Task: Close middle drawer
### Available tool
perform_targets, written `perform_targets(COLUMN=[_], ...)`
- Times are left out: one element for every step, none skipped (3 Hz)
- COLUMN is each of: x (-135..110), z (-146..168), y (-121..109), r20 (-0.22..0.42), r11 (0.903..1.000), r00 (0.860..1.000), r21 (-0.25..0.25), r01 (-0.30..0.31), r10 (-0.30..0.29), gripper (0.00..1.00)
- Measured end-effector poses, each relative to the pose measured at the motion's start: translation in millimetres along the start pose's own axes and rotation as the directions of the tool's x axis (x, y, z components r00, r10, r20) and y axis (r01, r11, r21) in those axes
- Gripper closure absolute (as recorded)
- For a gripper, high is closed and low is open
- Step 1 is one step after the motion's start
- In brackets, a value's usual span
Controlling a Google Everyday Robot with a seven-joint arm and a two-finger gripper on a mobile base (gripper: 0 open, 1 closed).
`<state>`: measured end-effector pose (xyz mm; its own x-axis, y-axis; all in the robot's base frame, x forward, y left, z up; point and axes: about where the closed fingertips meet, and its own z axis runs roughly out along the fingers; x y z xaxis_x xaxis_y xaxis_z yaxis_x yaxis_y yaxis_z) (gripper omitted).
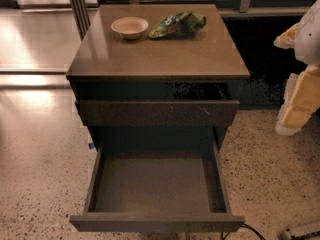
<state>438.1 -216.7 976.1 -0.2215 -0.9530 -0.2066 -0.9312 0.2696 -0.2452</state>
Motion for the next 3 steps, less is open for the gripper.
perform_targets(x=[0.0, 1.3, 8.9], z=[0.0, 4.4, 29.2], y=[0.0, 3.5, 14.4], r20=[0.000, 0.022, 0.078], r11=[1.0000, 1.0000, 0.9995], r00=[1.000, 1.000, 0.997], r21=[0.000, -0.001, -0.027], r01=[0.000, 0.007, 0.015], r10=[0.000, -0.007, -0.013], gripper=[0.00, 0.00, 0.00])
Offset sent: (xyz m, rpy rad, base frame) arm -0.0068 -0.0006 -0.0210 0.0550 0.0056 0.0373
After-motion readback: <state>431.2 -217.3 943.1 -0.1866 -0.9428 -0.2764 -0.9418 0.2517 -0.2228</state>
